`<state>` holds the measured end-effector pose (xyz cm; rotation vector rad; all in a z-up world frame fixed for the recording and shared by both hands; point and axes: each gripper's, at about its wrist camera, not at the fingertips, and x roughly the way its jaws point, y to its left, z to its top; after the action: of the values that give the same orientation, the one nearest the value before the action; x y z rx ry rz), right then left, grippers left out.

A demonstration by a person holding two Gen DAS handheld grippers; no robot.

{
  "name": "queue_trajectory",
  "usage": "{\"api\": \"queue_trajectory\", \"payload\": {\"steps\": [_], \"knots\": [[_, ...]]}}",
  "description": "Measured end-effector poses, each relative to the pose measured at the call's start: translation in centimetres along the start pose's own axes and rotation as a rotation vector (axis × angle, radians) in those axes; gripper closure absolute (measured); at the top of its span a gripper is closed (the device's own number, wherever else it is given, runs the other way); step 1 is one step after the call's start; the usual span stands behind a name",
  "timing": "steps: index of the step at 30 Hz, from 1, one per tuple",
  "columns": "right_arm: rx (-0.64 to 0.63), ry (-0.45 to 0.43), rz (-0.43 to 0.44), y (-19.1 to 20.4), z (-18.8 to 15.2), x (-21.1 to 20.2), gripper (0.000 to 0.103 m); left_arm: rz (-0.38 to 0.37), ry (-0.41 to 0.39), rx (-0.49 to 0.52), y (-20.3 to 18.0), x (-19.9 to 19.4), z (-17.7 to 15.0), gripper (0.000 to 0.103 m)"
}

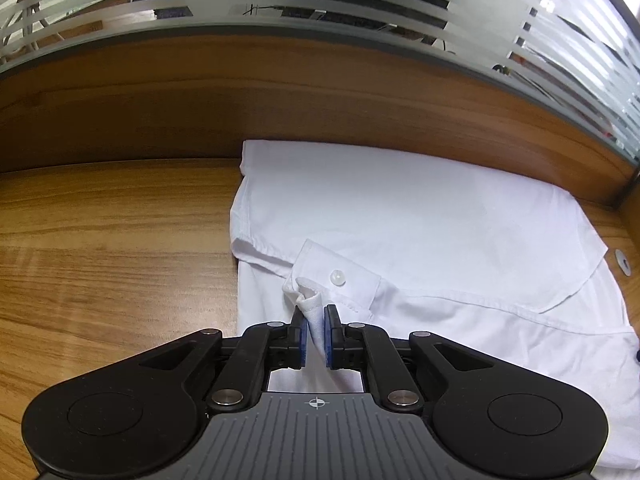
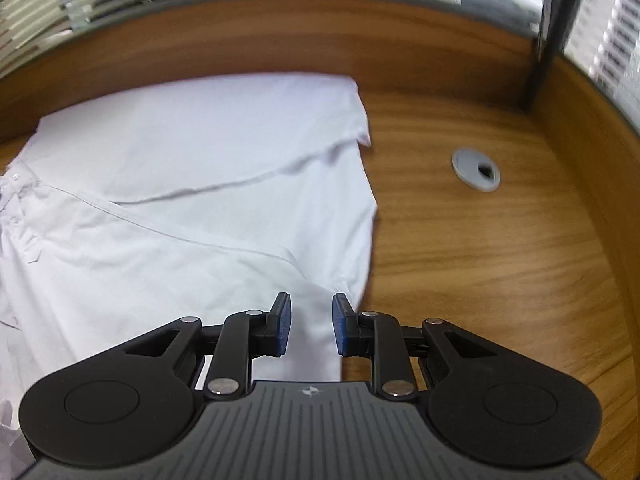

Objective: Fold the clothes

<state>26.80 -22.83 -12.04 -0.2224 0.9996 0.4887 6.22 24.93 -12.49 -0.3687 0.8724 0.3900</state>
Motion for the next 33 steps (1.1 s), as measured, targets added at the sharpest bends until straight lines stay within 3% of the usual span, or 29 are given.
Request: {"api": "queue_trajectory", "payload": {"steps": [11,13,19,26,33], "knots": [[0.136,0.007,0.009,-4.7,-4.8,-6.1,0.071,0.015,0.003,-0.051,1.4,1.0,-1.4,0.08],[0.122,0.02,-0.002,-4.0,-6.1,-7.1,0.071,0.012,-0.023,-0.071,1.6,-0.2,-1.1,0.065],[0.102,0.005,0.029,-1.6,-8.3,-10.2,0.069,-0.002,-0.091,-0.095,2.8,-6.9,-0.4,0.048],[-0.06,0.046,0.139,2.8,-6.9,-12.0,0.068,0.076,-0.132,-0.121,3.6,-15.9,-4.5,0.047],[-0.35,0.07,0.344,13.3,-3.2,-12.4,0.068,0.181,-0.13,-0.275,3.1,-22.4,-13.3,0.044]]}}
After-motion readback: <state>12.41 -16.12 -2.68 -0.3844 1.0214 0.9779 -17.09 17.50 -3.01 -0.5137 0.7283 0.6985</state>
